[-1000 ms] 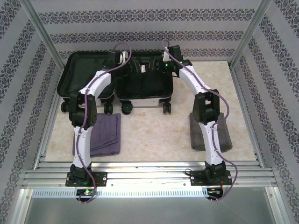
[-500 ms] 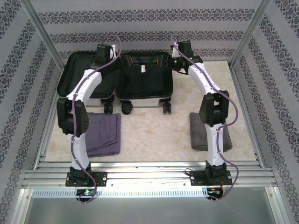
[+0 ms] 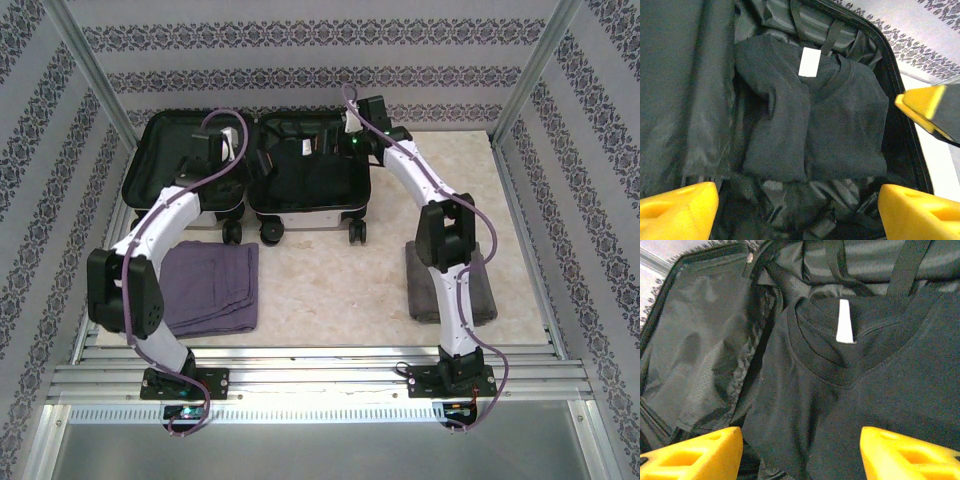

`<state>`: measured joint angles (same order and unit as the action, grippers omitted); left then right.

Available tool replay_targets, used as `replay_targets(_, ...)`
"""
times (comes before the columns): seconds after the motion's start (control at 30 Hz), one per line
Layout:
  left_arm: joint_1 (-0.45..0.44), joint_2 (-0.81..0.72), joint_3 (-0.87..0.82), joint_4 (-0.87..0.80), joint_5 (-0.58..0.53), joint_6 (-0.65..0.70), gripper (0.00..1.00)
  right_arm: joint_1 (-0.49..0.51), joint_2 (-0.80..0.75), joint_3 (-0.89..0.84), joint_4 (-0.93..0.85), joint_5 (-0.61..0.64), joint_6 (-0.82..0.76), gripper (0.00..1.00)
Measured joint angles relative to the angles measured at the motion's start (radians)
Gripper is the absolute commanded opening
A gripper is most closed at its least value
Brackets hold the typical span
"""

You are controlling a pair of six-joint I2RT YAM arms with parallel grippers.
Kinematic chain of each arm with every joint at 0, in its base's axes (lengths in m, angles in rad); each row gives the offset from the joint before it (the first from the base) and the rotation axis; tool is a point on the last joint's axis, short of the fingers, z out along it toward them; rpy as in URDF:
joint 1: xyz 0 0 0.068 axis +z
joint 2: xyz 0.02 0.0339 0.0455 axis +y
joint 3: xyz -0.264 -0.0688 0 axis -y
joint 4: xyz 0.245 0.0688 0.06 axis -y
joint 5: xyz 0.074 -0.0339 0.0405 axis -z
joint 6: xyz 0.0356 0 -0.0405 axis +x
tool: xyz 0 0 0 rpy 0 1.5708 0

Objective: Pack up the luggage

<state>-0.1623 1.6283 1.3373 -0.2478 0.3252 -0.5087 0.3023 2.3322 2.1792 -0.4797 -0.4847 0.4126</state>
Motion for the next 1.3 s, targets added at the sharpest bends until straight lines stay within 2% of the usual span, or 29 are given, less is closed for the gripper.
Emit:
replay_targets(0.3,-0.021,-0.154,-0.15,-0.016,-0.076,0.002,0.84,0.003,0.09,0.0,0.002,0.0,0.004,0.64)
replay_targets(0.8,-0.048,-0.367,-0.321,-0.255,-0.261,-0.027,0.84,-0.031,0.11,0.015,0.043,-0.053,0.022,0.64)
replay_targets(1.03,-0.053,-0.446,-0.449,-0.325,-0.318,-0.076,0.84,-0.034,-0.049,-0.124,0.102,-0.086,0.029,0.65)
replay_targets(1.3,-0.055,-0.433,-0.55,-0.345,-0.312,-0.131,0.82,-0.034,-0.356,-0.439,0.252,-0.112,0.029,0.67)
